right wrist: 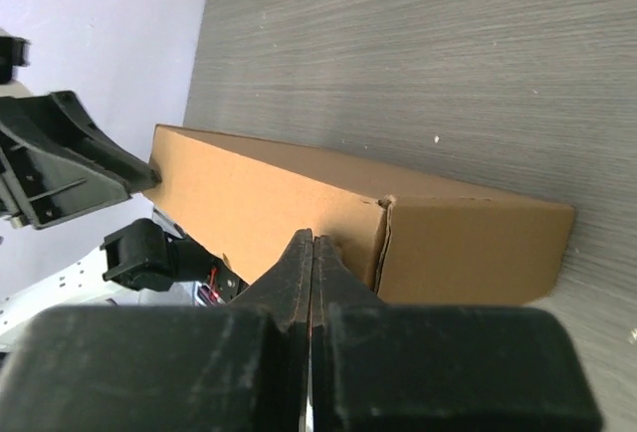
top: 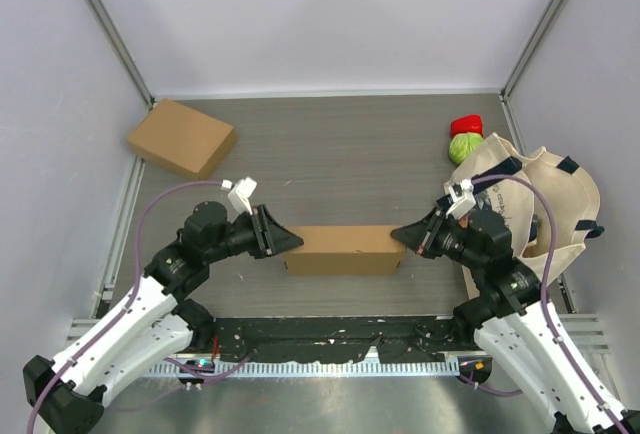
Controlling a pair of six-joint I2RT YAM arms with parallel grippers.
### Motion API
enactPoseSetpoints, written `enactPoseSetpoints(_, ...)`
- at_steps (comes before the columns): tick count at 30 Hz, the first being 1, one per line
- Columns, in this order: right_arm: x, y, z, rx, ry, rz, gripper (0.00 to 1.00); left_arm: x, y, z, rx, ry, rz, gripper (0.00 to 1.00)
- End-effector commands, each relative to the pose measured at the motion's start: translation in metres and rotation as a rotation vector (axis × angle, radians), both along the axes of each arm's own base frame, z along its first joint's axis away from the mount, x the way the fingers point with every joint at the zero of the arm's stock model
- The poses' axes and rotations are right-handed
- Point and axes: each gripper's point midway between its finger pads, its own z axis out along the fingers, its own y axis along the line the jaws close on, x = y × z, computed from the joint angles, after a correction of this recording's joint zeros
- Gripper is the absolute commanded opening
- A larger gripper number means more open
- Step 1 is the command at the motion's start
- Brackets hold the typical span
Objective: Fold the paper box
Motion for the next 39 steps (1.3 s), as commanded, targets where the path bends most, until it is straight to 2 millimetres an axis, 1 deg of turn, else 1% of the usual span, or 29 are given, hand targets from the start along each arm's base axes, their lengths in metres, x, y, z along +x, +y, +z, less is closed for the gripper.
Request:
enactPoseSetpoints(1, 0.007, -0.013, 0.025, -0.116, 0.004, -0.046, 0.05, -0.001, 0.024, -0.003, 0.196, -0.010, 0.025, 0.47)
enactPoseSetpoints(2, 0.009, -0.014, 0.032, -0.139, -0.005, -0.037, 0.09, 0.002, 0.027, 0.021, 0.223, -0.067, 0.018, 0.53)
enactPoseSetpoints(3, 0.014, -0.013, 0.038, -0.172, 0.033, -0.027, 0.21, 0.005, 0.030, 0.033, 0.239, -0.088, 0.026, 0.62)
enactPoseSetpoints(5, 0.017, -0.015, 0.037, -0.258, 0.065, 0.004, 0.42, 0.006, 0.040, 0.058, 0.283, -0.103, 0.045, 0.68)
enactPoseSetpoints(6, 0.018, -0.017, 0.038, -0.309, 0.120, 0.020, 0.56, 0.010, 0.040, 0.055, 0.325, -0.085, 0.032, 0.73)
enactPoseSetpoints(8, 0.019, -0.020, 0.036, -0.351, 0.147, 0.037, 0.68, 0.007, 0.051, 0.052, 0.399, -0.008, 0.047, 0.78)
enactPoseSetpoints(9, 0.018, -0.021, 0.036, -0.371, 0.170, 0.044, 0.73, 0.011, 0.055, 0.042, 0.442, 0.040, 0.064, 0.87)
enactPoseSetpoints(13, 0.007, -0.014, 0.028, -0.346, 0.216, 0.104, 0.78, 0.004, 0.066, 0.028, 0.484, 0.099, 0.070, 0.91)
enactPoseSetpoints(14, 0.004, -0.014, 0.024, -0.348, 0.231, 0.113, 0.78, 0.002, 0.067, 0.016, 0.493, 0.125, 0.063, 0.91)
enactPoseSetpoints(16, -0.005, -0.010, 0.015, -0.326, 0.262, 0.155, 0.78, -0.002, 0.055, 0.010, 0.434, 0.163, -0.005, 0.91)
enactPoseSetpoints(17, -0.008, -0.006, 0.015, -0.310, 0.261, 0.179, 0.78, -0.006, 0.051, -0.003, 0.419, 0.202, -0.035, 0.91)
enactPoseSetpoints(18, -0.010, 0.000, 0.012, -0.278, 0.259, 0.208, 0.77, -0.006, 0.046, -0.006, 0.389, 0.218, -0.050, 0.89)
enactPoseSetpoints(19, -0.012, 0.005, 0.012, -0.248, 0.265, 0.223, 0.75, -0.002, 0.030, 0.000, 0.304, 0.209, -0.083, 0.88)
enactPoseSetpoints(20, -0.013, 0.010, 0.012, -0.220, 0.268, 0.245, 0.73, -0.003, 0.024, -0.008, 0.278, 0.235, -0.106, 0.86)
enactPoseSetpoints(22, -0.015, 0.023, 0.015, -0.140, 0.282, 0.296, 0.67, -0.003, 0.007, -0.001, 0.188, 0.244, -0.172, 0.80)
enactPoseSetpoints(26, -0.006, 0.033, 0.021, -0.088, 0.256, 0.296, 0.60, 0.010, -0.004, -0.008, 0.179, 0.279, -0.182, 0.61)
enactPoseSetpoints(27, 0.005, 0.038, 0.027, -0.071, 0.215, 0.293, 0.54, 0.016, -0.006, -0.006, 0.175, 0.265, -0.179, 0.57)
enactPoseSetpoints(28, 0.012, 0.041, 0.031, -0.067, 0.199, 0.289, 0.52, 0.026, -0.010, 0.007, 0.167, 0.220, -0.175, 0.55)
enactPoseSetpoints(29, 0.022, 0.043, 0.034, -0.076, 0.168, 0.282, 0.52, 0.036, -0.011, 0.010, 0.180, 0.197, -0.155, 0.54)
enactPoseSetpoints(30, 0.043, 0.048, 0.042, -0.086, 0.116, 0.267, 0.52, 0.047, -0.015, 0.007, 0.205, 0.186, -0.154, 0.53)
enactPoseSetpoints(31, 0.059, 0.048, 0.045, -0.108, 0.087, 0.237, 0.52, 0.065, -0.021, 0.031, 0.186, 0.110, -0.140, 0.52)
enactPoseSetpoints(32, 0.077, 0.047, 0.050, -0.155, 0.031, 0.216, 0.52, 0.081, -0.024, 0.037, 0.201, 0.076, -0.115, 0.52)
enactPoseSetpoints(33, 0.108, 0.055, 0.069, -0.165, -0.026, 0.195, 0.52, 0.098, -0.030, 0.033, 0.226, 0.070, -0.111, 0.50)
enactPoseSetpoints(34, 0.126, 0.058, 0.080, -0.175, -0.070, 0.172, 0.52, 0.118, -0.039, 0.068, 0.209, -0.010, -0.103, 0.49)
enactPoseSetpoints(35, 0.149, 0.062, 0.097, -0.175, -0.140, 0.146, 0.52, 0.133, -0.043, 0.080, 0.210, -0.047, -0.091, 0.49)
enactPoseSetpoints(36, 0.166, 0.069, 0.130, -0.161, -0.245, 0.144, 0.52, 0.159, -0.047, 0.071, 0.260, -0.061, -0.060, 0.49)
enactPoseSetpoints(37, 0.192, 0.077, 0.116, -0.182, -0.233, 0.138, 0.52, 0.178, -0.050, 0.100, 0.249, -0.135, -0.028, 0.49)
enactPoseSetpoints(38, 0.208, 0.079, 0.121, -0.201, -0.260, 0.120, 0.52, 0.194, -0.049, 0.106, 0.251, -0.152, -0.005, 0.49)
enactPoseSetpoints(39, 0.225, 0.081, 0.143, -0.226, -0.342, 0.116, 0.52, 0.210, -0.048, 0.102, 0.274, -0.154, 0.021, 0.48)
